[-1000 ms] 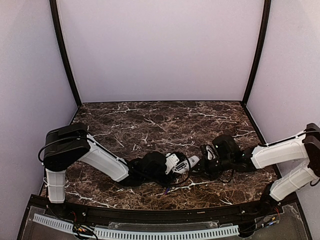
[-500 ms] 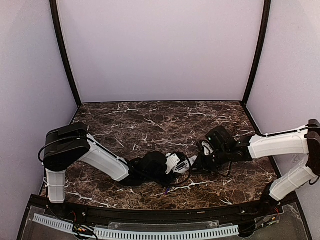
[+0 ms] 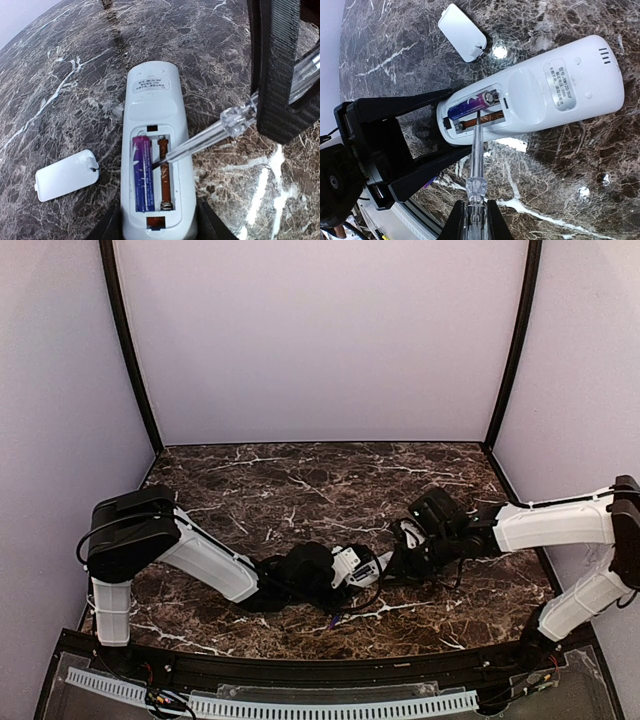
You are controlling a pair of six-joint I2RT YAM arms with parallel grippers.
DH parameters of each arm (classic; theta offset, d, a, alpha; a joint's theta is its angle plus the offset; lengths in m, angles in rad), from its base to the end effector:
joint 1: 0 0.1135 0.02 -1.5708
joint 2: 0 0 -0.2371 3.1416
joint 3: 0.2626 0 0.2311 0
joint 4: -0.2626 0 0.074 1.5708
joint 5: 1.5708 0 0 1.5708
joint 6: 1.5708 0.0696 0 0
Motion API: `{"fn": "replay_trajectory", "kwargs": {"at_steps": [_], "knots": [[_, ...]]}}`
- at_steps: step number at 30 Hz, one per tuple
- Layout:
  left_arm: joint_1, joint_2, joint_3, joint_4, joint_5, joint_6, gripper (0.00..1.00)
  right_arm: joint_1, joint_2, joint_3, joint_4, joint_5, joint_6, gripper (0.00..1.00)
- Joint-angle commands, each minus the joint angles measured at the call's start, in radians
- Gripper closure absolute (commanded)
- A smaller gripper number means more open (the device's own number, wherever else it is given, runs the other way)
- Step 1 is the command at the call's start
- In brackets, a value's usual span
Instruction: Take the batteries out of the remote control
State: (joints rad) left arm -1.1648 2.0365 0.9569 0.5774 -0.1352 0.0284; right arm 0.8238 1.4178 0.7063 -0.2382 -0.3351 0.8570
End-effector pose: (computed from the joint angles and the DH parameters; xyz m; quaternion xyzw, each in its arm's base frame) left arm 0.1705 -0.3729 0.0880 0.4540 0.7297 -0.2244 0.4595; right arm 0.1690 0.2161 0.1339 -0.0354 0.9395 0.3304 0.0827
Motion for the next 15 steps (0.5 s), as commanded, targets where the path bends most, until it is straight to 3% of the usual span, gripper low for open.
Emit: {"fn": "replay_trajectory", "kwargs": {"at_steps": [1,15], "knots": [[-0.023,0.003,0.032,0.013,0.115,0.054,1.00,0.002,0.051,0.110,-0.171,0.028,-0.116,1.00],[-0.027,-0.001,0.038,-0.012,0.101,0.100,1.00,-0.007,0.133,0.314,-0.241,-0.013,-0.145,1.00]]}}
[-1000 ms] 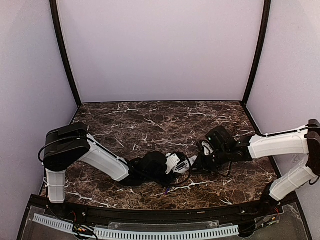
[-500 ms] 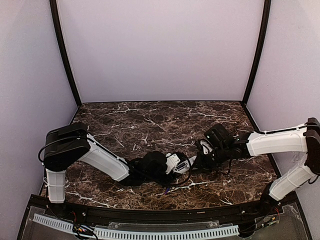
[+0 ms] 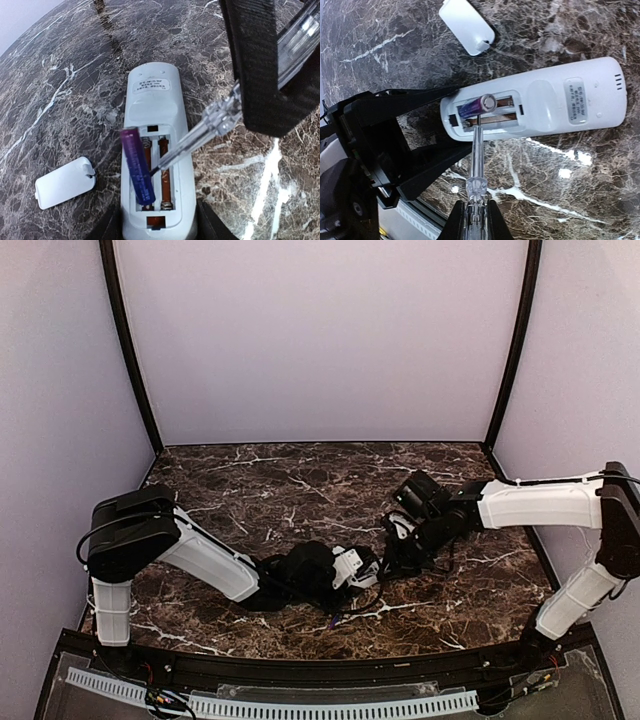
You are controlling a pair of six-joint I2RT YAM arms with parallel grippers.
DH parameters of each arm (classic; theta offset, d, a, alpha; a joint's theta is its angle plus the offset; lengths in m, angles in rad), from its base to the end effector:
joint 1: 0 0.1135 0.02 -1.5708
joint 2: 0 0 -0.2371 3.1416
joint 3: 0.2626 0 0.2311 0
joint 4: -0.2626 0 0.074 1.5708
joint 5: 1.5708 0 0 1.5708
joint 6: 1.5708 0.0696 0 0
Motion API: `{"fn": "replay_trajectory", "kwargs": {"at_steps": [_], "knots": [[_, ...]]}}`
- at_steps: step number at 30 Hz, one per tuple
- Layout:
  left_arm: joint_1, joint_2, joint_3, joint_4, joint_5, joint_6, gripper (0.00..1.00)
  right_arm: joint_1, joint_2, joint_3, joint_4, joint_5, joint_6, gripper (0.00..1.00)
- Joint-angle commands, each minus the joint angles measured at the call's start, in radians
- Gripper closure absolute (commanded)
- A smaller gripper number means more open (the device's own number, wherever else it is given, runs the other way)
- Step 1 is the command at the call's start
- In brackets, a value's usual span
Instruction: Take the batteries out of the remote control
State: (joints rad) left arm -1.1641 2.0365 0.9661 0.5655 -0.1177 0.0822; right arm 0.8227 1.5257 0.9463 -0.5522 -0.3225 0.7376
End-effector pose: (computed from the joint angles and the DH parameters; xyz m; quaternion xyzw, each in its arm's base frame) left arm 0.1703 -0.3746 0.0891 0.4775 0.7156 -0.2178 0.4609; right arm 0.1800 0.2264 0.1516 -0.0759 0.9610 0.2626 0.0426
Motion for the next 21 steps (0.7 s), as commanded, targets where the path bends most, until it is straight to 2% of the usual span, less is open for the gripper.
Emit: {"fn": "replay_trajectory", "kwargs": {"at_steps": [1,7,21], "knots": [[-0.028,-0.001,0.028,-0.003,0.081,0.051,1.00,-0.007,0.025,0.087,0.072,-0.033,-0.031,1.00],[-0.030,-0.003,0.027,0.000,0.073,0.057,1.00,-0.023,0.031,0.129,0.065,-0.055,-0.055,1.00],[-0.030,-0.005,0.025,0.000,0.078,0.042,1.00,-0.044,-0.039,0.055,0.036,-0.025,-0.058,1.00]]}}
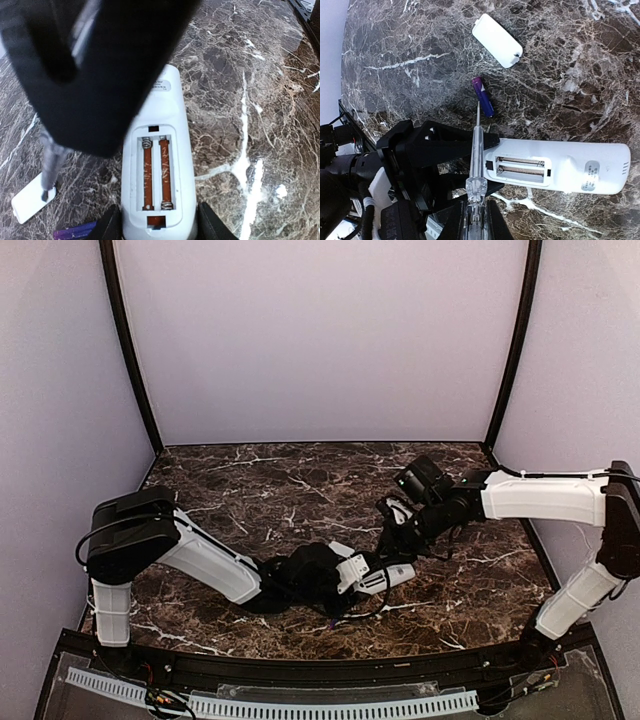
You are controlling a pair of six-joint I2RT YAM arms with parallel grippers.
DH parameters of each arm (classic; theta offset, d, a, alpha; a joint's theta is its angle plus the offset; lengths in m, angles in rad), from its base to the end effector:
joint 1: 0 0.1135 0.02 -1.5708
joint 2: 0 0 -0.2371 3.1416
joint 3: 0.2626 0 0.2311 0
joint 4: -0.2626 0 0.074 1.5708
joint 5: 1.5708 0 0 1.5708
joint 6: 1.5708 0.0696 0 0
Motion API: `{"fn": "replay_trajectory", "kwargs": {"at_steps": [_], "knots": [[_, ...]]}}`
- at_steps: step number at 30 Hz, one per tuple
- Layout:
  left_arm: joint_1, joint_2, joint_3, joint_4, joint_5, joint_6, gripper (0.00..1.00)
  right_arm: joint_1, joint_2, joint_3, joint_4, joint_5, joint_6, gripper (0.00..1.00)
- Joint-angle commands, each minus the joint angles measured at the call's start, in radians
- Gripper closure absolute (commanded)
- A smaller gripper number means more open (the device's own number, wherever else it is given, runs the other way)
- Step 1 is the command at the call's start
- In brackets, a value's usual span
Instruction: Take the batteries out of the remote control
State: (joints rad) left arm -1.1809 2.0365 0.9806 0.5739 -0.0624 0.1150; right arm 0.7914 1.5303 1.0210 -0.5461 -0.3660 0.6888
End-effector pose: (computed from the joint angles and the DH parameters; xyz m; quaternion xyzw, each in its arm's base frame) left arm 0.1620 -0.3829 0.0941 0.5032 0.6915 -0.2400 0.4594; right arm 0.1953 0.2330 0.1730 -0.0951 0.9472 0.2989 0.0664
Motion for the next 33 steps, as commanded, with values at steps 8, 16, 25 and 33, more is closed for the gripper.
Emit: {"fn": "replay_trajectory", "kwargs": {"at_steps": [8,16,25,33], "knots": [[-0.013,-0.032,0.000,-0.009,0.019,0.007,1.00,-0.040,-0.088,-0.045,-0.003,0.064,-0.026,1.00],[-0.013,-0.113,-0.047,0.003,0.009,-0.016,1.00,-0.080,-0.155,-0.046,-0.038,0.149,-0.031,1.00],[-0.011,-0.262,-0.117,-0.027,-0.078,-0.045,1.00,-0.096,-0.210,0.001,-0.043,0.271,-0.037,1.00],[0.018,-0.408,-0.205,-0.095,-0.275,-0.090,1.00,-0.109,-0.248,0.018,-0.010,0.354,-0.040,1.00]]}}
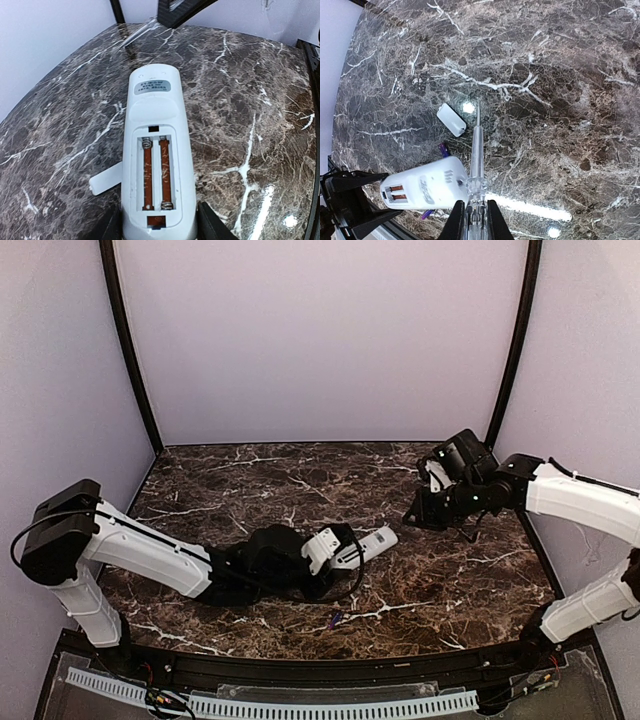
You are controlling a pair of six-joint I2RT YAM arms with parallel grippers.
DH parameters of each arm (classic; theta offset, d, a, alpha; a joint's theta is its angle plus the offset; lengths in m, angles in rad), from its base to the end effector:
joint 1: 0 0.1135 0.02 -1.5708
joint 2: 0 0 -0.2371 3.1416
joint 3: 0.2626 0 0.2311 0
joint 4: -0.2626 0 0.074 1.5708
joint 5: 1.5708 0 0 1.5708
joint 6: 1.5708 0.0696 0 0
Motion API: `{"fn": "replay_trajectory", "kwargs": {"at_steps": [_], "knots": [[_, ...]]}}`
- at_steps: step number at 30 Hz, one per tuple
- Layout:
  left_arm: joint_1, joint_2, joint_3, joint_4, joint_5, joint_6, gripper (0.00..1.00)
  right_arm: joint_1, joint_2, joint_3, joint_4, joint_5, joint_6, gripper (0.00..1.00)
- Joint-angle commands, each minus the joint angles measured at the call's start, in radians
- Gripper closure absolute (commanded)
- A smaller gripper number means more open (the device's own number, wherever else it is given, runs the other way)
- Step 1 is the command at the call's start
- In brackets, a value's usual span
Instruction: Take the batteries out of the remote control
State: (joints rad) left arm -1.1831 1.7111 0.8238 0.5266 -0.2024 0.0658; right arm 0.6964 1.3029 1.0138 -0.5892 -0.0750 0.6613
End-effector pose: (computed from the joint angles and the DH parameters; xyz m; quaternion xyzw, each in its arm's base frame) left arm 0.1542 -0.3406 0.1629 0.4318 0.6974 -0.2295 0.5239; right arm 0.2113 0.1835 0.2256 -0.0292 0.9396 0.2404 0.2418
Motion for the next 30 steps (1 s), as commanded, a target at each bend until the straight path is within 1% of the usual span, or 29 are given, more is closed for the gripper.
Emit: {"fn": "replay_trajectory", "kwargs": {"at_steps": [1,6,9,15,18,22,24,30], "knots": [[0.029,-0.101,-0.060,-0.067,-0.152,-0.054,0.99,-0.016,-0.018,0.025,0.038,0.065,-0.012,1.00],[0.056,-0.147,-0.095,-0.135,-0.297,-0.131,1.00,-0.016,0.006,0.019,0.060,0.065,-0.010,1.00],[0.090,-0.166,-0.106,-0.202,-0.401,-0.224,0.99,-0.015,0.016,0.010,0.073,0.054,-0.011,1.00],[0.151,-0.176,-0.139,-0.276,-0.523,-0.369,1.00,-0.015,0.024,-0.013,0.107,0.031,-0.010,1.00],[0.155,-0.144,-0.132,-0.303,-0.545,-0.449,1.00,-0.016,0.027,-0.027,0.126,0.024,-0.012,1.00],[0.155,-0.095,-0.116,-0.289,-0.521,-0.534,1.00,-0.017,0.052,-0.019,0.135,0.011,-0.022,1.00],[0.155,-0.068,-0.102,-0.273,-0.505,-0.549,1.00,-0.016,0.062,-0.011,0.137,0.008,-0.028,1.00],[0.155,0.013,-0.021,-0.346,-0.536,-0.634,1.00,-0.015,0.078,0.000,0.138,0.004,-0.037,1.00]]}}
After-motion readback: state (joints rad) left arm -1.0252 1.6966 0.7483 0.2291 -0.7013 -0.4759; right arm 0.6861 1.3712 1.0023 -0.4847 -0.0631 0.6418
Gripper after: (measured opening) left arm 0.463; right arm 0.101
